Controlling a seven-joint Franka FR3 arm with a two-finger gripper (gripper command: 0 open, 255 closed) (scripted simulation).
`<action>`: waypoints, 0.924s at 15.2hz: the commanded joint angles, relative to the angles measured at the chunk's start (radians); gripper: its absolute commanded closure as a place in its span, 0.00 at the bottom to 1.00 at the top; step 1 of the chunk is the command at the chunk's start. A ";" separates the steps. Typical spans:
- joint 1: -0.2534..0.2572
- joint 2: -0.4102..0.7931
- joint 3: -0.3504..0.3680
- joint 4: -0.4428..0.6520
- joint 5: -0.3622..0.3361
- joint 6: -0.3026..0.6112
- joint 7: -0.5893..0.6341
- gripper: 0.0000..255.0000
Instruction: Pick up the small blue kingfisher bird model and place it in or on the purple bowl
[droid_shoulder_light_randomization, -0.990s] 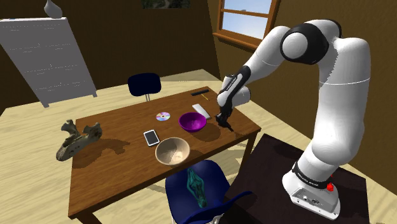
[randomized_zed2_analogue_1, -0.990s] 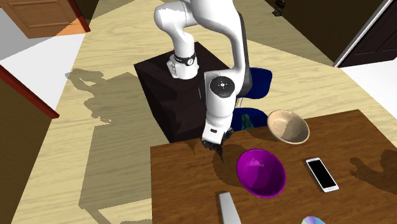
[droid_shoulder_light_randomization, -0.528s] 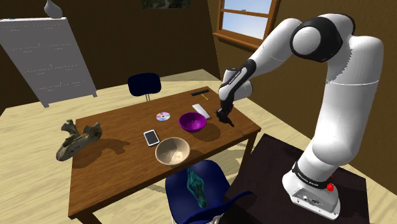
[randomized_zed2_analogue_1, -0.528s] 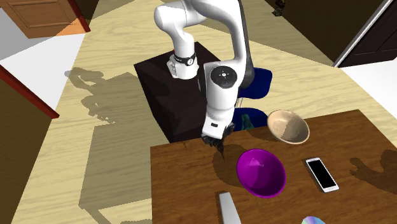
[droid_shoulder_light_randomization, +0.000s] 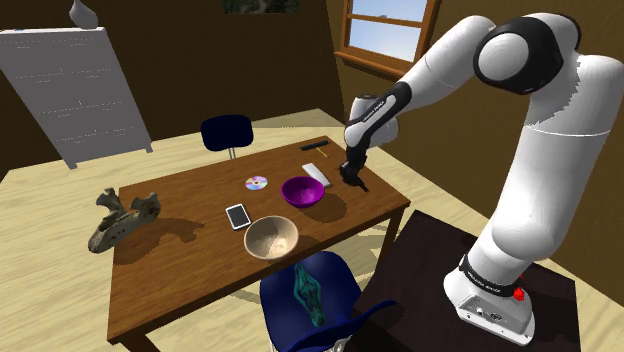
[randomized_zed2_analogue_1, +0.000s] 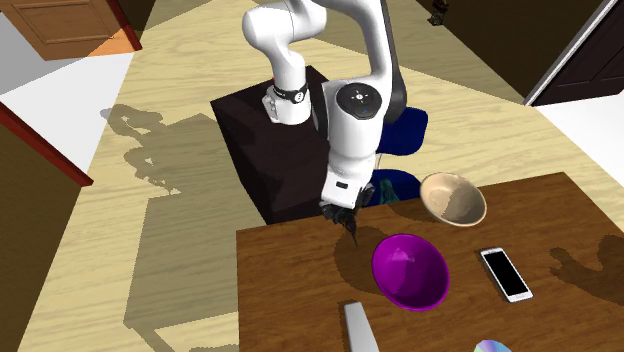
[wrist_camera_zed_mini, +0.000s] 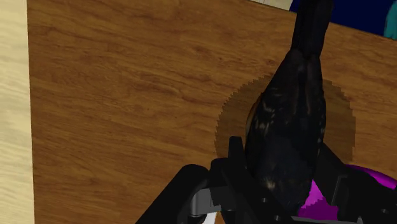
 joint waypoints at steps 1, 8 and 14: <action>0.014 0.034 0.009 0.058 0.000 -0.024 0.026 1.00; 0.073 0.203 0.042 0.333 -0.002 -0.130 0.131 1.00; 0.115 0.372 0.059 0.623 -0.006 -0.249 0.207 1.00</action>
